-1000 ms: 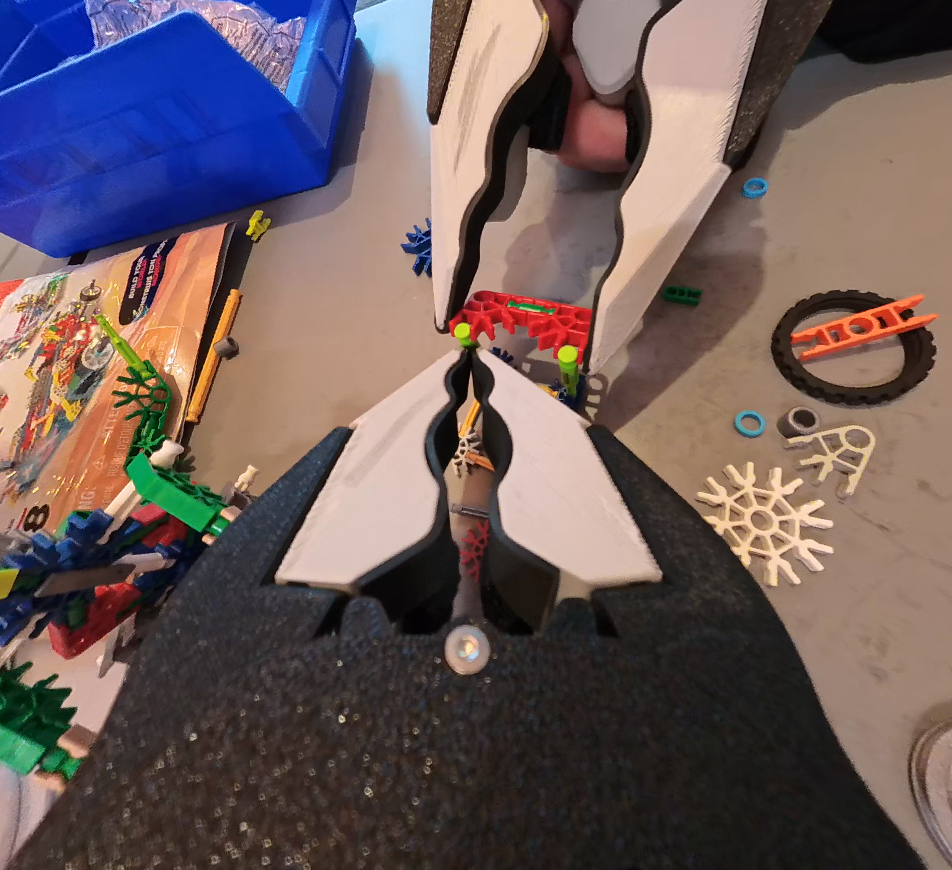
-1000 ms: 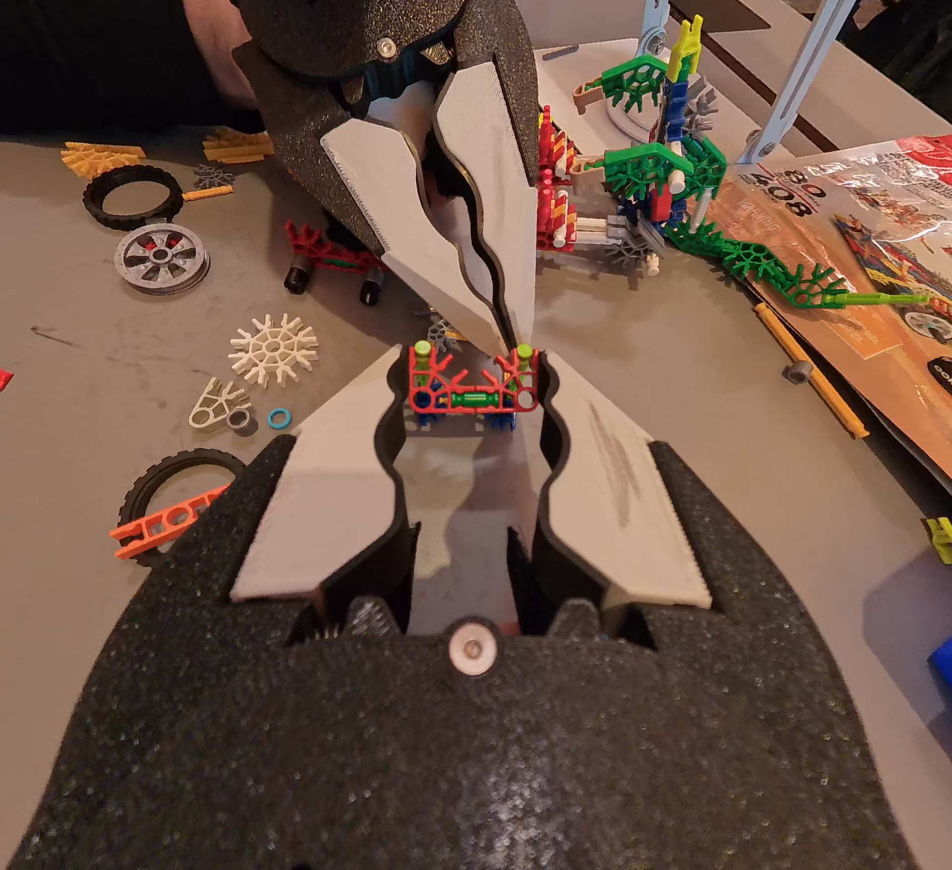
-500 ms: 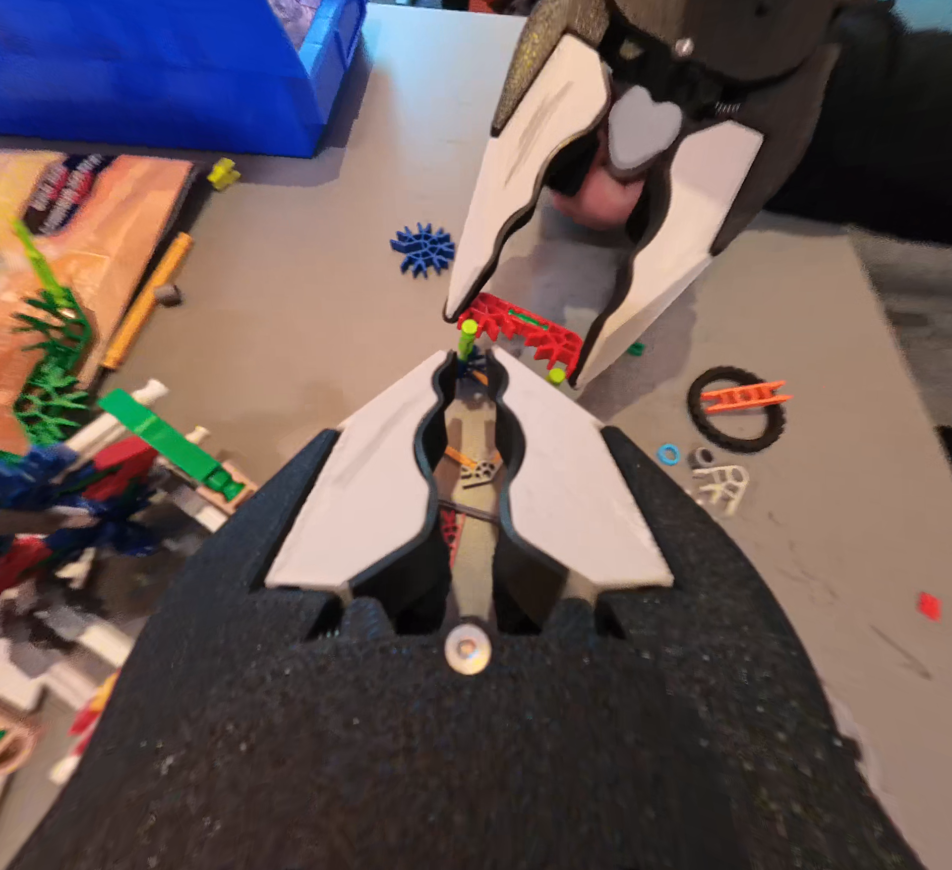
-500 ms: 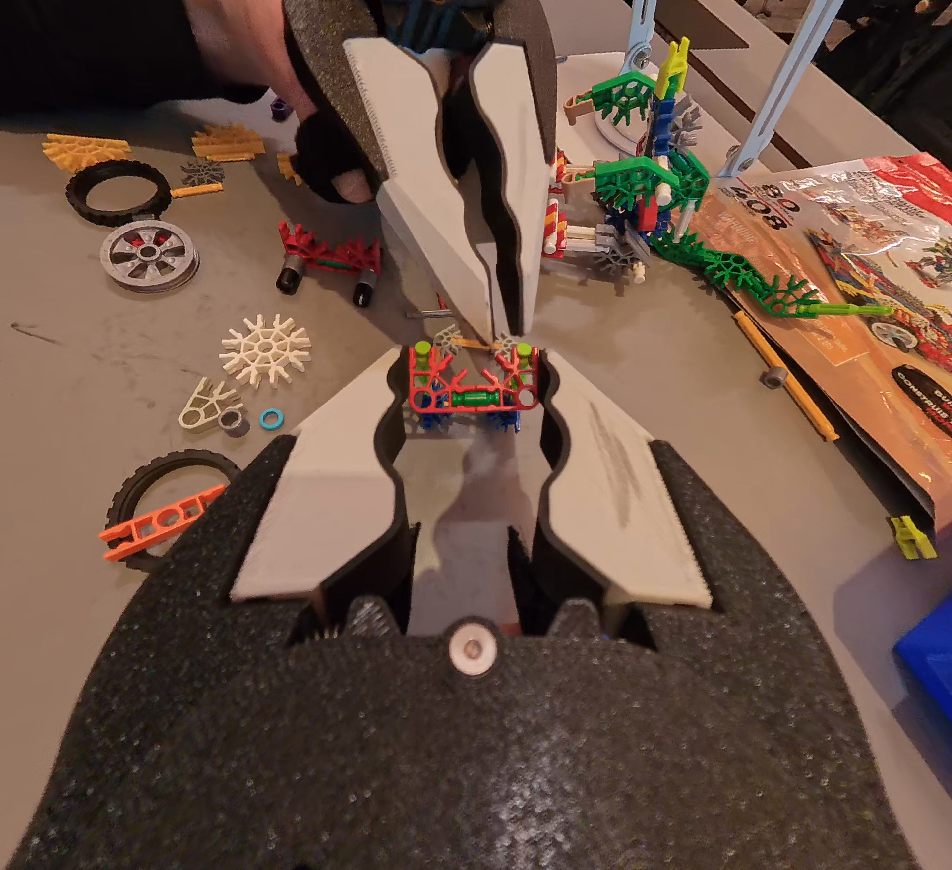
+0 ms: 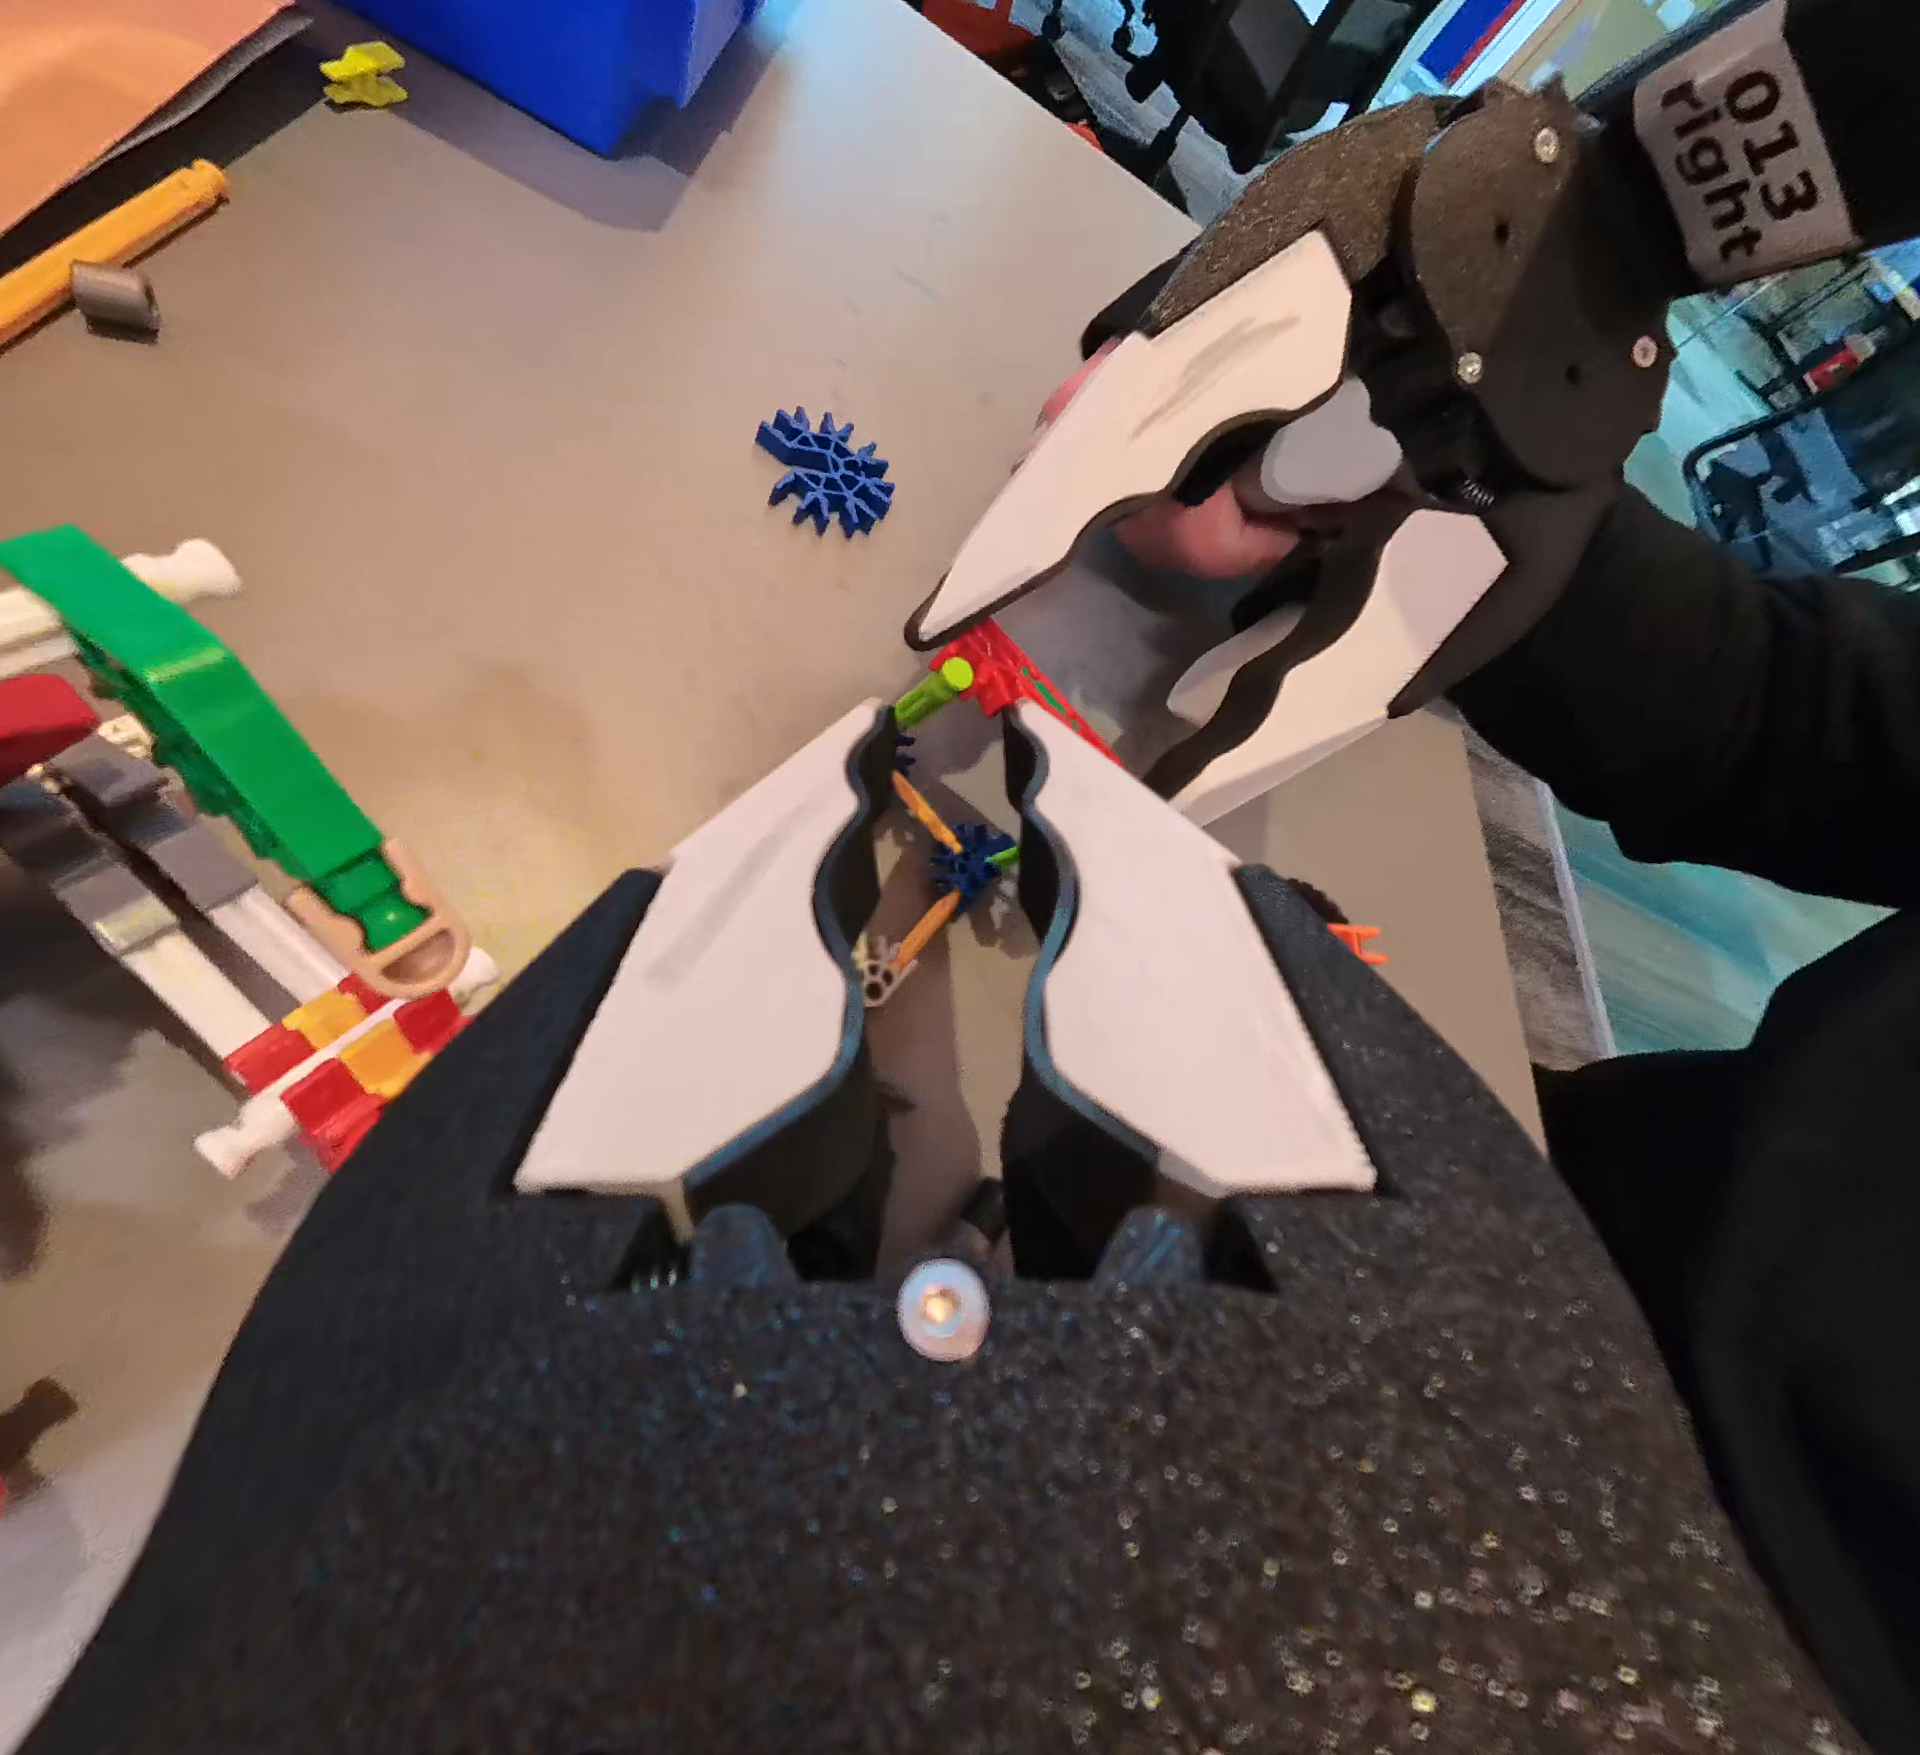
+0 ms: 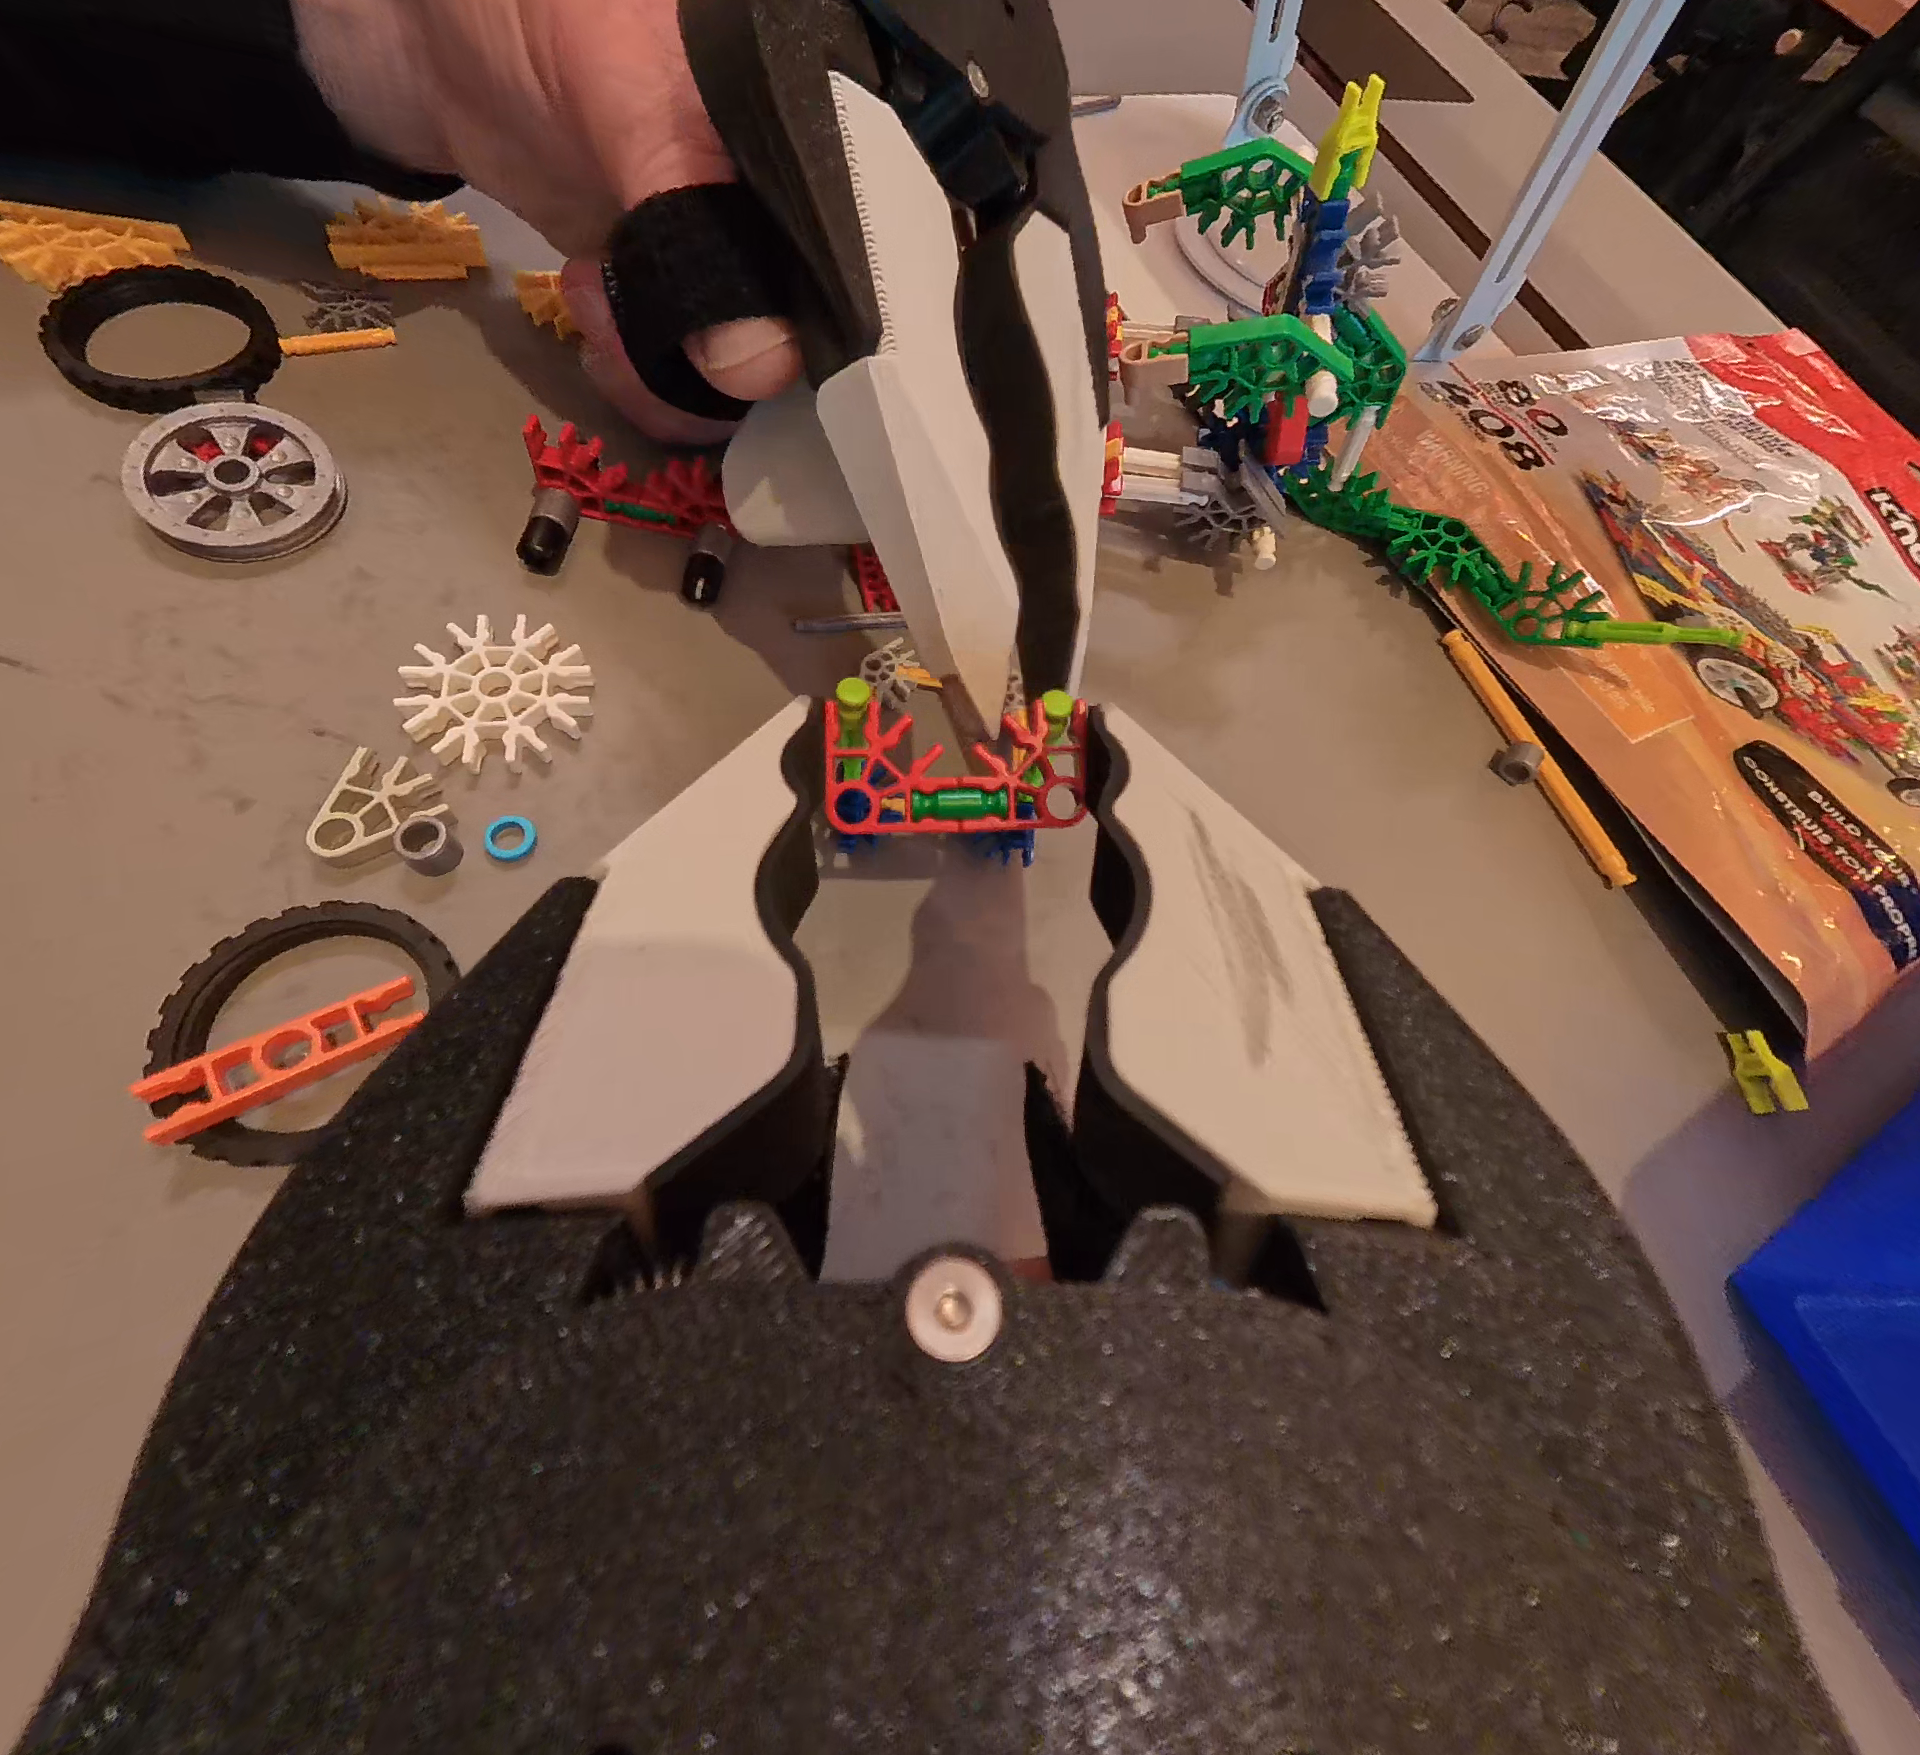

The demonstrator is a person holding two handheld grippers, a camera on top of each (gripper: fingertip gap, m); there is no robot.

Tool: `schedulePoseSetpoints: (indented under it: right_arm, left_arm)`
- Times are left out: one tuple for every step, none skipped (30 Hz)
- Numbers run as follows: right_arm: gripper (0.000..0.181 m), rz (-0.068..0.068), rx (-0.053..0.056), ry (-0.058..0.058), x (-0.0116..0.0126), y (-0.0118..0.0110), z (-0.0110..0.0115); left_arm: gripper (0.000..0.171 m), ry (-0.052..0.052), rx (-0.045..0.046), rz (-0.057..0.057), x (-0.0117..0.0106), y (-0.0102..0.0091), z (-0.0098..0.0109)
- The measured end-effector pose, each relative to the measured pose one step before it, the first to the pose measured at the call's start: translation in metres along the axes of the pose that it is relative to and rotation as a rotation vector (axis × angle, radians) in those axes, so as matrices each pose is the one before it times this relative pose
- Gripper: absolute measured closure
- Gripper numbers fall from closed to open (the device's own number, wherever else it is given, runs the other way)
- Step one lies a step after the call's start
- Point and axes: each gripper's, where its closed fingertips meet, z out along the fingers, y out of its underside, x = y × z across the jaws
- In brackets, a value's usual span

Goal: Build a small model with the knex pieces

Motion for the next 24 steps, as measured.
schedulePoseSetpoints:
  right_arm:
    - [0.133, 0.0, -0.0017, 0.0032, 0.00065, 0.00036, -0.00004]
    - [0.133, -0.0018, -0.002, 0.0045, 0.00055, 0.00041, 0.00014]
    - [0.132, -0.0019, -0.0009, 0.0052, 0.00062, 0.0001, 0.00028]
    - [0.132, -0.0009, 0.0005, 0.0055, 0.0008, -0.00023, 0.00009]
    - [0.132, -0.0008, 0.0012, 0.0071, 0.00111, -0.00029, 0.00011]
    - [0.132, -0.0005, 0.0013, 0.0091, 0.00128, -0.00034, 0.00014]
    - [0.132, -0.002, 0.0012, 0.0117, 0.00152, -0.00048, 0.00028]
    - [0.132, -0.0048, -0.0002, 0.0136, 0.00159, -0.00023, 0.00049]
    - [0.132, -0.0066, -0.0017, 0.0154, 0.00176, 0.00002, 0.0006]
    - [0.132, -0.0071, -0.0021, 0.0147, 0.00157, 0.00012, 0.00062]
    - [0.132, -0.0068, -0.0017, 0.0135, 0.00138, 0.00005, 0.00064]
    - [0.132, -0.0067, -0.0011, 0.0131, 0.00139, -0.00004, 0.00051]
    - [0.132, -0.0063, -0.0011, 0.0123, 0.00124, -0.00005, 0.00051]
    - [0.132, -0.0045, -0.0013, 0.0093, 0.00102, -0.00002, 0.00049]
    - [0.132, -0.0031, -0.002, 0.0064, 0.00072, 0.00028, 0.00022]
    - [0.132, -0.0035, -0.0014, 0.0068, 0.00077, 0.00028, 0.00031]
    - [0.132, -0.0044, -0.0011, 0.0079, 0.00081, 0.0001, 0.00021]
    - [0.132, -0.005, -0.0022, 0.0078, 0.00078, 0.00043, 0.00044]
    - [0.132, -0.0049, -0.0037, 0.006, 0.0005, 0.0005, 0.00053]
    - [0.132, -0.006, -0.0036, 0.0055, 0.00034, 0.00056, 0.00049]
    - [0.132, -0.0053, -0.0016, 0.0049, 0.00037, 0.00027, 0.00012]
    - [0.132, -0.0008, 0.0006, 0.0027, 0.00035, -0.00013, 0.00005]
    - [0.132, 0.0011, 0.0021, 0.0025, 0.00052, -0.00036, 0.00004]
    - [0.132, 0.0009, 0.0034, 0.0028, 0.00045, -0.00057, -0.00017]
  left_arm:
    - [0.154, 0.0022, 0.00342, -0.0119, 0.00043, -0.00028, 0.00072]
    - [0.155, 0.0019, 0.00216, -0.0138, 0.00003, -0.00012, 0.00058]
    - [0.156, 0.0026, 0.0044, -0.0128, -0.00023, -0.00062, 0.00002]
    - [0.156, 0.004, 0.00653, -0.0113, 0.00004, -0.00082, -0.00006]
    - [0.157, 0.005, 0.00724, -0.0127, 0.00002, -0.00081, -0.00007]
    - [0.158, 0.0039, 0.00815, -0.011, -0.00013, -0.00111, -0.0001]
    - [0.159, 0.0037, 0.01163, -0.0105, -0.00019, -0.00162, -0.00033]
    - [0.159, 0.002, 0.0108, -0.014, -0.00053, -0.00152, -0.00015]
    - [0.16, 0.0007, 0.01053, -0.0154, -0.00074, -0.00134, 0.00008]
    - [0.161, 0.0015, 0.00982, -0.0124, -0.0006, -0.00138, 0.00008]
    - [0.161, -0.0013, 0.00815, -0.0113, -0.00083, -0.00114, 0.0]
    - [0.161, -0.0007, 0.00979, -0.0109, -0.00073, -0.00132, 0.00005]
    - [0.161, 0.0047, 0.00967, -0.0106, 0.00018, -0.00132, 0.0003]
    - [0.161, 0.0049, 0.00748, -0.0078, 0.00042, -0.00084, 0.0004]
    - [0.161, -0.0014, 0.00248, -0.0047, -0.00023, -0.00035, 0.00041]
    - [0.162, -0.0021, 0.00199, -0.0003, -0.00027, -0.00028, 0.00044]
    - [0.162, -0.0021, 0.00473, -0.0022, -0.00017, -0.00063, 0.0002]
    - [0.165, 0.002, 0.0038, -0.0032, 0.0002, -0.00051, 0.00027]
    - [0.167, 0.0011, 0.00081, 0.0002, 0.00026, 0.00008, 0.00045]
    - [0.167, -0.0077, -0.0015, 0.0021, -0.00089, 0.00015, 0.00032]
    - [0.168, -0.004, 0.00023, 0.0007, -0.0004, -0.00005, 0.00011]
    - [0.168, 0.0004, 0.00164, -0.0018, -0.00023, -0.0003, -0.00017]
    - [0.168, 0.0025, 0.00384, -0.0035, -0.0002, -0.00061, -0.00038]
    - [0.167, 0.0019, 0.00526, -0.0016, -0.00009, -0.00088, -0.00045]
